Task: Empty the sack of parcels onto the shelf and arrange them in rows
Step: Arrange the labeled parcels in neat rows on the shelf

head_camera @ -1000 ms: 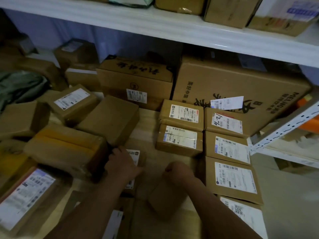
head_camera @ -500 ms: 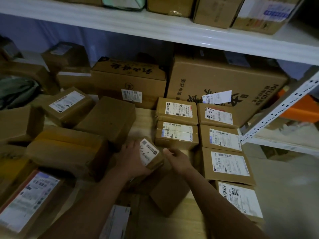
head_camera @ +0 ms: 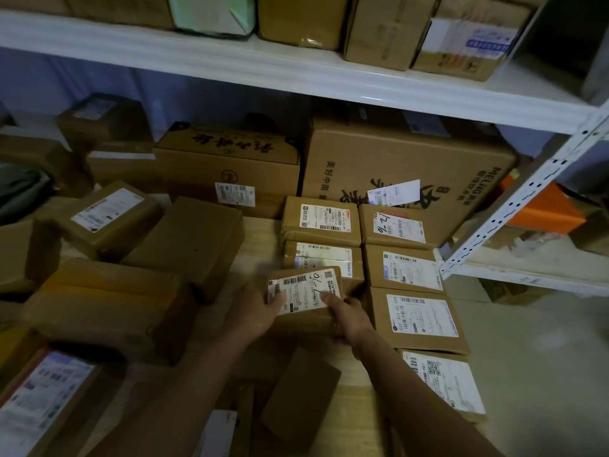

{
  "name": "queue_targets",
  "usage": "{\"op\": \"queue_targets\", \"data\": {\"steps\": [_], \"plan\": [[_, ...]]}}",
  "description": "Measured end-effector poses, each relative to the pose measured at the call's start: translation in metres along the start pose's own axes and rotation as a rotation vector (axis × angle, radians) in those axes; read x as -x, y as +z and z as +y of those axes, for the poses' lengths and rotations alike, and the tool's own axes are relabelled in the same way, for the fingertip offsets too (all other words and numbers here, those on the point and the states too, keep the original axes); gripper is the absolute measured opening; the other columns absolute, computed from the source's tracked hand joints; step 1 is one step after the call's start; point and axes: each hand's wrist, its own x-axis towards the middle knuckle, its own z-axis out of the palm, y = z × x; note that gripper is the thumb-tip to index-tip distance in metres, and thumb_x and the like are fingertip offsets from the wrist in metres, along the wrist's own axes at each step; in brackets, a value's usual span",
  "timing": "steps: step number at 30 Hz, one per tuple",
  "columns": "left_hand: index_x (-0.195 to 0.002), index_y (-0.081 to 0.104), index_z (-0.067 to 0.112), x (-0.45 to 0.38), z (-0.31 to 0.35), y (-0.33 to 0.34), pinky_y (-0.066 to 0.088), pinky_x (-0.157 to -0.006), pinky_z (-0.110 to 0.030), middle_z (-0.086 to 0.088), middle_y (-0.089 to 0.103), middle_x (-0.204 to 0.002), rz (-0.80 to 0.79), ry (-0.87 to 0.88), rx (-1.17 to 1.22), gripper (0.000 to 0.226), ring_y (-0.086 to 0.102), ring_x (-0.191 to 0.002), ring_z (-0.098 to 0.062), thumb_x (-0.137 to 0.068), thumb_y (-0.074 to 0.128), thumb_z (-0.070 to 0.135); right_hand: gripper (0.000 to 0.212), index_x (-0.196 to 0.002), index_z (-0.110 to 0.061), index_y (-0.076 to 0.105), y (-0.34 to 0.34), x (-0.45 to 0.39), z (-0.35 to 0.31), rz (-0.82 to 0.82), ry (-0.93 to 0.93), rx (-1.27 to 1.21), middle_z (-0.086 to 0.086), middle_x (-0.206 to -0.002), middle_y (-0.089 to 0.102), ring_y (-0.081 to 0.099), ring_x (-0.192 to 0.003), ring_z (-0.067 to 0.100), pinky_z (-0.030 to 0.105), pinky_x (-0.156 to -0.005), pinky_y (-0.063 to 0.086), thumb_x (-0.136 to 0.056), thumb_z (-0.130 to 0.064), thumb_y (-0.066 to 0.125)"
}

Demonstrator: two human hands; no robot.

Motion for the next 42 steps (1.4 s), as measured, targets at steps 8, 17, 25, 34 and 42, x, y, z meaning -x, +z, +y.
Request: {"op": "queue_targets", "data": {"steps": [8,17,25,34,42], "plan": [[-0.126,0.051,0.016,-0.011,-0.010,0.025,0.045,-0.096,-0.032,-0.003,0.057,-0.131,-0.197,-0.130,0.182,0.035,0.053,-0.121,-0.021,-0.092,0.056,0.024,0.040,-0.115,-0.008,0.051,-0.007,-0.008,0.010,0.091,0.047,0.263,0.011,-0.111,0.060,0.059,-0.098,0.025,0.040,-0.087,0.049,-0.094,-0.042,0.050],[-0.125,0.052,0.015,-0.026,-0.008,0.044,0.045,-0.095,-0.031,-0.007,0.057,-0.132,-0.190,-0.119,0.163,0.034,0.053,-0.123,-0.022,-0.091,0.056,0.012,0.035,-0.127,-0.009,0.050,-0.006,-0.013,0.004,0.327,-0.125,0.957,0.009,-0.132,0.047,0.058,-0.111,0.023,0.031,-0.090,0.049,-0.093,-0.019,0.052],[-0.130,0.050,0.016,-0.033,-0.007,0.059,0.045,-0.099,-0.034,-0.007,0.054,-0.135,-0.144,-0.113,0.176,0.039,0.051,-0.126,-0.023,-0.091,0.055,0.011,0.030,-0.119,-0.013,0.058,-0.012,-0.017,0.001,0.328,-0.215,1.230,0.008,-0.137,0.039,0.050,-0.117,0.022,0.033,-0.090,0.050,-0.092,-0.026,0.053],[-0.123,0.050,0.015,-0.032,-0.016,0.056,0.048,-0.079,-0.027,-0.004,0.057,-0.124,-0.071,-0.168,0.234,0.035,0.056,-0.109,-0.020,-0.089,0.059,0.019,0.031,-0.122,-0.023,0.059,-0.011,-0.011,0.005,0.063,-0.491,1.113,0.002,-0.131,0.048,0.049,-0.120,0.019,0.032,-0.097,0.048,-0.092,-0.030,0.056],[-0.128,0.050,0.009,-0.009,-0.033,0.026,0.039,-0.085,-0.028,-0.011,0.056,-0.124,0.026,-0.168,0.125,0.040,0.053,-0.113,-0.025,-0.090,0.058,0.019,0.057,-0.136,-0.030,0.047,0.014,0.019,0.017,-0.332,-0.569,1.340,0.001,-0.150,0.032,0.025,-0.141,0.027,0.043,-0.114,0.026,-0.083,-0.020,0.064]]}}
